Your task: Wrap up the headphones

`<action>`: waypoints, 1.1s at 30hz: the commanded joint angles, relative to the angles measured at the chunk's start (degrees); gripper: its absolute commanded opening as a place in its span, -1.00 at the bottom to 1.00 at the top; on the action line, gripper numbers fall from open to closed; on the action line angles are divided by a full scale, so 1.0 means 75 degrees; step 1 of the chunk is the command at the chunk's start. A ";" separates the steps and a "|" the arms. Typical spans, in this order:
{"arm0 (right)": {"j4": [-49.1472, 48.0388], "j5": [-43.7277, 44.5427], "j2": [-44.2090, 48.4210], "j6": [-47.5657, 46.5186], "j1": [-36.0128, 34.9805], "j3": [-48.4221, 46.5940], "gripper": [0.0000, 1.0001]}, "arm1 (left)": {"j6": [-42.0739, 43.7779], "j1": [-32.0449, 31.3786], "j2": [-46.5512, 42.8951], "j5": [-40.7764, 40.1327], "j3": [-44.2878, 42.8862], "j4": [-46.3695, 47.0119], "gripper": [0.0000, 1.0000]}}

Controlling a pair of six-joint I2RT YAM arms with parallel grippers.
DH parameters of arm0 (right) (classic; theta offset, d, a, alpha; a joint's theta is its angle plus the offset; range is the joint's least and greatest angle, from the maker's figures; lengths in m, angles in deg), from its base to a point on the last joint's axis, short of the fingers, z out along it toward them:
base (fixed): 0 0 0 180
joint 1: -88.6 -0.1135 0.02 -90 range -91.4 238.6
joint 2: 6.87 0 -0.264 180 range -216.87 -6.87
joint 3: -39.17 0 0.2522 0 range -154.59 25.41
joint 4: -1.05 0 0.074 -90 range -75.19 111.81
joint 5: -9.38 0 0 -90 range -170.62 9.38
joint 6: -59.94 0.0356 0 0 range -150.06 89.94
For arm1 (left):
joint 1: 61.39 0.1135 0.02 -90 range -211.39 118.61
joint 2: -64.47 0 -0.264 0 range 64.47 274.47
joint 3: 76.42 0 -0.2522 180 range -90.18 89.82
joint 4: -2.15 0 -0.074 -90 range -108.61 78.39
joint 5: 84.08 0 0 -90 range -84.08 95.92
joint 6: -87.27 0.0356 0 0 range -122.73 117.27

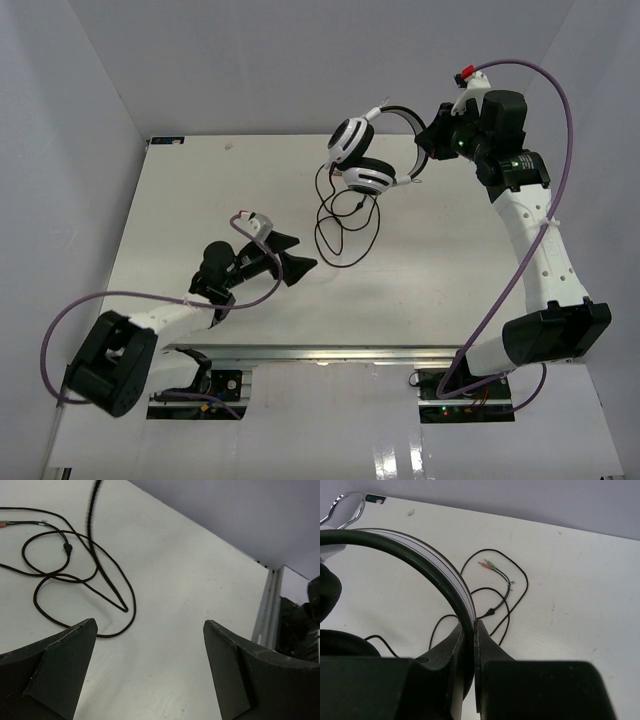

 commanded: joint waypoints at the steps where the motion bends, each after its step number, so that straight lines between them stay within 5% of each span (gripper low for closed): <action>1: -0.0660 -0.1084 0.0806 0.0745 0.0077 -0.0057 -0.85 | 0.0829 -0.0089 0.1310 -0.0194 -0.0628 0.1310 0.96; 10: -0.0675 -0.1654 0.1303 0.1076 0.0166 0.0159 -0.85 | 0.0616 -0.0744 0.3067 -0.0365 -0.1730 0.2247 0.85; 13: -0.0680 -0.1790 0.1345 0.1139 0.0217 0.0113 -0.85 | 0.0177 -0.0859 0.3326 0.0013 -0.1823 0.2661 0.54; 16: -0.0683 -0.2038 0.1343 0.1300 0.0326 0.0052 -0.85 | 0.0180 -0.0986 0.3512 0.0153 -0.1957 0.2363 -0.03; 17: -0.0693 -0.2125 0.1342 0.1354 0.0363 0.0046 -0.85 | 0.0186 -0.1000 0.3521 0.0134 -0.1959 0.2343 -0.06; 21: -0.0689 -0.2657 0.1324 0.1536 0.0564 -0.0226 -0.85 | -0.0068 -0.1002 0.3759 -0.0069 -0.1507 0.2993 0.38; 33: -0.0923 -0.4019 0.1306 0.2809 0.1222 -0.0527 -0.85 | -0.0680 -0.1060 0.4811 0.0050 -0.2152 0.3779 0.27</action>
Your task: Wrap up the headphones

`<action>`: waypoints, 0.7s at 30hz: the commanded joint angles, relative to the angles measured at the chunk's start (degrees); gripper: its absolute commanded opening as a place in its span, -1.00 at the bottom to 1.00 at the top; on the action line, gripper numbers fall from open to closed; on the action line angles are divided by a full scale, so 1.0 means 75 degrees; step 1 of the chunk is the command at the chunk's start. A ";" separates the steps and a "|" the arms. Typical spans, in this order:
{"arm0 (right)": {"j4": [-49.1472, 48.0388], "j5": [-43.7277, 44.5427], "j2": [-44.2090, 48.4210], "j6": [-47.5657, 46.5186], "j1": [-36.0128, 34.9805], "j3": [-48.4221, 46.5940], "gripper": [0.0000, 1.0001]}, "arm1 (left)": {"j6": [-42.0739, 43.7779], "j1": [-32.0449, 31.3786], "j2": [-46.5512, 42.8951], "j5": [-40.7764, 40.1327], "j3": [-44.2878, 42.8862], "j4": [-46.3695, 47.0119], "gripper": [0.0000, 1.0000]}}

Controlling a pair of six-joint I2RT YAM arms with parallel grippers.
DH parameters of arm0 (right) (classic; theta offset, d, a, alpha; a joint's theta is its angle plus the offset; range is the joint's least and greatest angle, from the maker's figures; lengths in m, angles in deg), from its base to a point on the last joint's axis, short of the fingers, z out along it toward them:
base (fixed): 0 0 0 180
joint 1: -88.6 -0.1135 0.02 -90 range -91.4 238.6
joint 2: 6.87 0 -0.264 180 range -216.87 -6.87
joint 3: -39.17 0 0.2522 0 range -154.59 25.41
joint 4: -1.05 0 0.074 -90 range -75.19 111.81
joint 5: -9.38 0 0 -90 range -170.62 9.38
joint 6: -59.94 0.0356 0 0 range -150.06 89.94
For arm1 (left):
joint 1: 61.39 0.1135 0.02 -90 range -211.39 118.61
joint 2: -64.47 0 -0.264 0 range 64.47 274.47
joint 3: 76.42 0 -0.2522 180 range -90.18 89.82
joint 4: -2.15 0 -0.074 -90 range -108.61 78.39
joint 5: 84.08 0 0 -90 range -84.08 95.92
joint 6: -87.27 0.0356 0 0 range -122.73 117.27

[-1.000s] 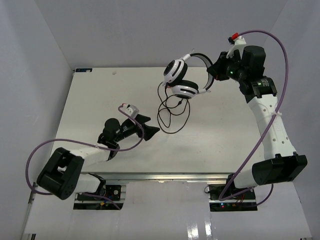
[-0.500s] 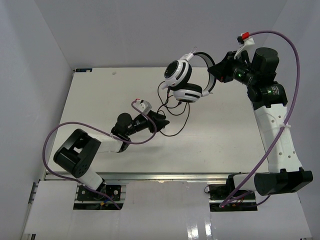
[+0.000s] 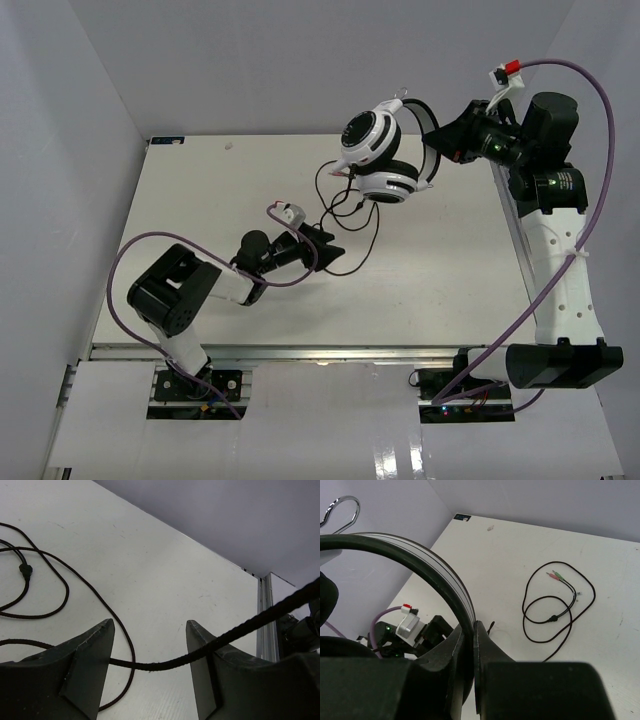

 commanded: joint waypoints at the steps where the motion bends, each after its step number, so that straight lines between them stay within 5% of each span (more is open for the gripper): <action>1: -0.0956 -0.1171 0.0109 0.1301 0.0363 -0.0519 -0.85 | -0.0229 -0.0072 0.0200 0.0197 -0.0477 0.0436 0.09; 7: -0.1727 -0.2900 0.0179 0.1175 0.0701 -0.0018 -0.85 | 0.0058 0.0045 0.0071 0.0698 -0.0914 -0.0162 -0.98; 11: -0.1445 -0.3572 0.0468 0.0169 0.0701 0.0397 -0.85 | 0.0169 0.0550 -0.0470 0.1157 -0.0901 -0.0786 -1.00; 15: 0.1046 -0.2961 0.0626 -0.2919 0.0571 0.0106 -0.85 | 0.0062 0.1441 -0.1315 0.2162 -0.0960 -0.1754 -1.00; 21: 0.2752 -0.0223 0.0762 -0.5846 -0.0960 0.0511 -0.85 | 0.1184 0.2160 -0.2313 0.2942 -0.2152 -0.5227 -1.00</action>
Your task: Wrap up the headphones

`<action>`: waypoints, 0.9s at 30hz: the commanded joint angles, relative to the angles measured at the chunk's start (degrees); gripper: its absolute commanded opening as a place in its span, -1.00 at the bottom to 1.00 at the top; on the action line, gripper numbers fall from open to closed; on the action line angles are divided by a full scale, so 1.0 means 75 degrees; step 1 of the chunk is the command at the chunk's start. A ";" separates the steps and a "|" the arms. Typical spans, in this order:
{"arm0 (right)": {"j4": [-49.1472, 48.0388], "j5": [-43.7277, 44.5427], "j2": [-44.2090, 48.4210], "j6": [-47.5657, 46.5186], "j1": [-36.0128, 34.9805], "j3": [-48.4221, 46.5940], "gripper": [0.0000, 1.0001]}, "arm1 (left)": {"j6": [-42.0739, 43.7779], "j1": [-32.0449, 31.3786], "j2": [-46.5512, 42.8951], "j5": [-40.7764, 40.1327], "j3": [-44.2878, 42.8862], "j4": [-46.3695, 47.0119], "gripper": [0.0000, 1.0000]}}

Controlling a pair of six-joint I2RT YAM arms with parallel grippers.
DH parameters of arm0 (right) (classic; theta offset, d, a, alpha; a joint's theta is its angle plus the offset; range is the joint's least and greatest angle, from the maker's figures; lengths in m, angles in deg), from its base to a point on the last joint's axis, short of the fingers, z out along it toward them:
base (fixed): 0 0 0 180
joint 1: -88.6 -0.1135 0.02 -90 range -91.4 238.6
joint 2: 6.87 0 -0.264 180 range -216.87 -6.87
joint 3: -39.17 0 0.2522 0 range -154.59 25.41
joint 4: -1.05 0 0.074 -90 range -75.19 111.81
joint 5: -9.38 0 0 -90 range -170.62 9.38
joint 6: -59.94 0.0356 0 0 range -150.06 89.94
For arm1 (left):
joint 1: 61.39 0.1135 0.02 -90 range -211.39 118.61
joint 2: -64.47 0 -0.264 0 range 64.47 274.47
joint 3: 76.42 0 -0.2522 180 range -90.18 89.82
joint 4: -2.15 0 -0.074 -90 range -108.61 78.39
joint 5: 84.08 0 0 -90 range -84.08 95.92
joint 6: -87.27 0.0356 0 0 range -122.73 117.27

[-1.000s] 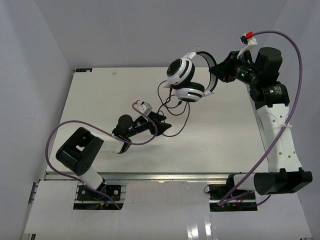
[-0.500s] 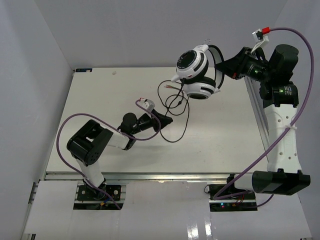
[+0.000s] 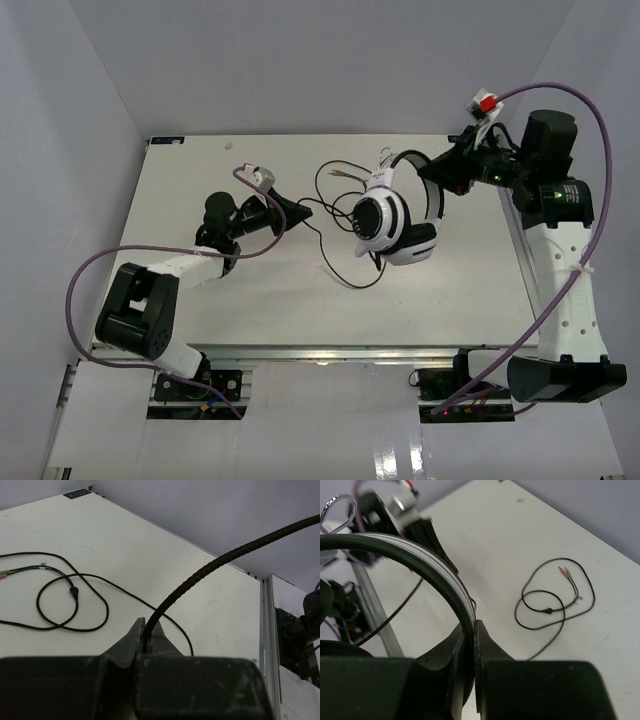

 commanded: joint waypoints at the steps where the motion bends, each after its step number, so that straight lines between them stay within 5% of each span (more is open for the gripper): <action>1: 0.1103 0.2951 0.0394 -0.2594 -0.1759 0.0411 -0.85 | 0.1083 0.0277 -0.0827 0.0896 -0.1363 -0.3308 -1.00; 5: -0.0035 0.5767 0.0734 -0.2993 -0.3211 0.1854 -0.85 | 0.1184 0.0288 -0.0728 0.0782 -0.2491 -0.5627 -1.00; 10: -0.2158 0.9728 0.0603 -0.2700 -0.3748 0.3034 -0.85 | 0.0495 0.0157 -0.0686 0.1325 -0.4045 -0.8179 -1.00; 17: -0.3865 1.0806 0.0006 -0.1868 -0.3790 0.2992 -0.85 | -0.0533 -0.0093 -0.1285 0.2129 -0.4112 -0.8535 -1.00; 21: -0.4578 1.2071 -0.0703 -0.1214 -0.4031 0.2646 -0.85 | -0.1531 -0.0749 -0.1072 0.1467 -0.4165 -0.8133 -1.00; 27: -0.4166 1.2242 -0.1417 0.0675 -0.4112 0.1906 -0.85 | -0.3978 -0.1450 -0.0510 0.0043 -0.4055 -0.6086 -1.00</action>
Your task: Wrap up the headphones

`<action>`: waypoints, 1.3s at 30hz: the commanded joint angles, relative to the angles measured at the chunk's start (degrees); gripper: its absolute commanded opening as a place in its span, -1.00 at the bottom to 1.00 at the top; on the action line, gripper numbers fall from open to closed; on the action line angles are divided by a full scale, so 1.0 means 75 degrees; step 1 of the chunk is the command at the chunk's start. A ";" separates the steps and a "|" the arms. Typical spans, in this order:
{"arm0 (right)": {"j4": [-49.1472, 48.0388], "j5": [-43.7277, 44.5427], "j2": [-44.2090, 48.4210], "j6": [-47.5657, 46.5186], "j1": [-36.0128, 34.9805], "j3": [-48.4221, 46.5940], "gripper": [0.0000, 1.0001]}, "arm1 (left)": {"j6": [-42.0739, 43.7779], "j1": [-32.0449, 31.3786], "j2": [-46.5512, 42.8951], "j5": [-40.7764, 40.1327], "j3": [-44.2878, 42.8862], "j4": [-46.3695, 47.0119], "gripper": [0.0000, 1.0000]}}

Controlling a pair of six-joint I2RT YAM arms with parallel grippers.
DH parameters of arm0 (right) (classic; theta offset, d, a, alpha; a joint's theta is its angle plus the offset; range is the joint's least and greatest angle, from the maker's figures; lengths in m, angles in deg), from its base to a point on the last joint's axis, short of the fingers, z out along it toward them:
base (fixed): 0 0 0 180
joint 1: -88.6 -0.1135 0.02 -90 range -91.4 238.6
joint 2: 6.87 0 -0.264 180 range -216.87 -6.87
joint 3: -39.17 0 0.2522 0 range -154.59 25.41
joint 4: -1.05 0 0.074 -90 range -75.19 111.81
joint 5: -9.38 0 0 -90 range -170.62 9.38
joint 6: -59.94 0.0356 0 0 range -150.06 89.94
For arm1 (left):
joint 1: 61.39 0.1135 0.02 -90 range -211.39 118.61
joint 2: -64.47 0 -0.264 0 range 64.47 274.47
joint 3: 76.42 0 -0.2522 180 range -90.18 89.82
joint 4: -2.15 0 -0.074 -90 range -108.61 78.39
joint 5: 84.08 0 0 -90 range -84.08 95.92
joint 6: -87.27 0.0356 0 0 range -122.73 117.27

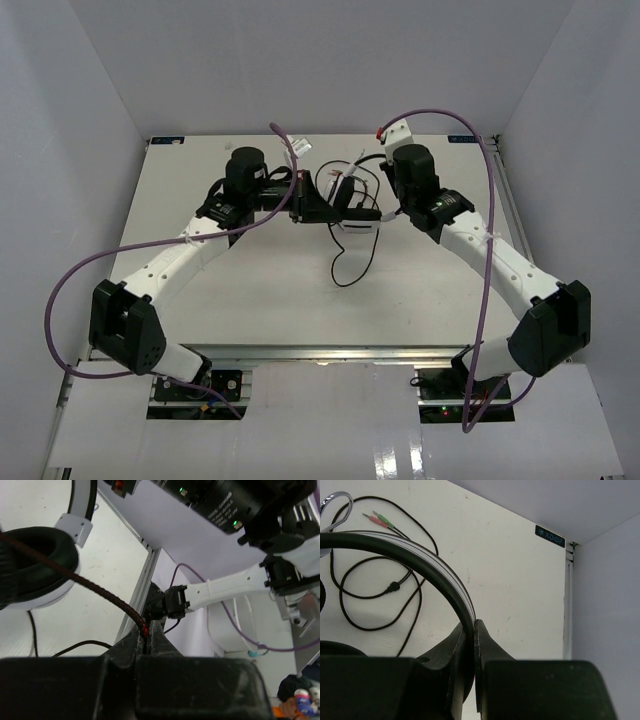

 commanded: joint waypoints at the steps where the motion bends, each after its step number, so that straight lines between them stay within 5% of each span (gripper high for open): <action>1: -0.0924 0.0901 -0.0214 0.1762 -0.0028 -0.0679 -0.85 | -0.2031 -0.0495 0.0349 -0.1195 -0.0248 0.1379 -1.00; 10: -0.0415 0.0190 -0.0824 0.3646 0.0281 -0.1917 -0.85 | -0.1804 -0.1777 0.0744 -0.4003 -0.0080 0.1545 -0.93; 15: 0.0382 -0.1560 -0.0820 0.4739 0.1138 -0.2443 -0.85 | -0.0543 -0.2640 0.0775 -0.5575 0.0351 0.1867 -0.14; 25: 0.1026 -0.5080 -0.0099 0.5674 0.2516 -0.2745 -0.85 | 0.3384 -0.3949 0.0797 -0.7307 0.3084 0.5559 0.41; 32: 0.1045 -0.6337 0.0635 0.5982 0.2701 -0.2358 -0.85 | 0.4633 -0.3971 0.1687 -0.7977 0.3569 0.6540 0.52; 39: 0.1196 -0.7086 0.1051 0.5551 0.3071 -0.2454 -0.85 | 0.5463 -0.4155 0.1364 -1.0311 0.4827 0.8366 0.57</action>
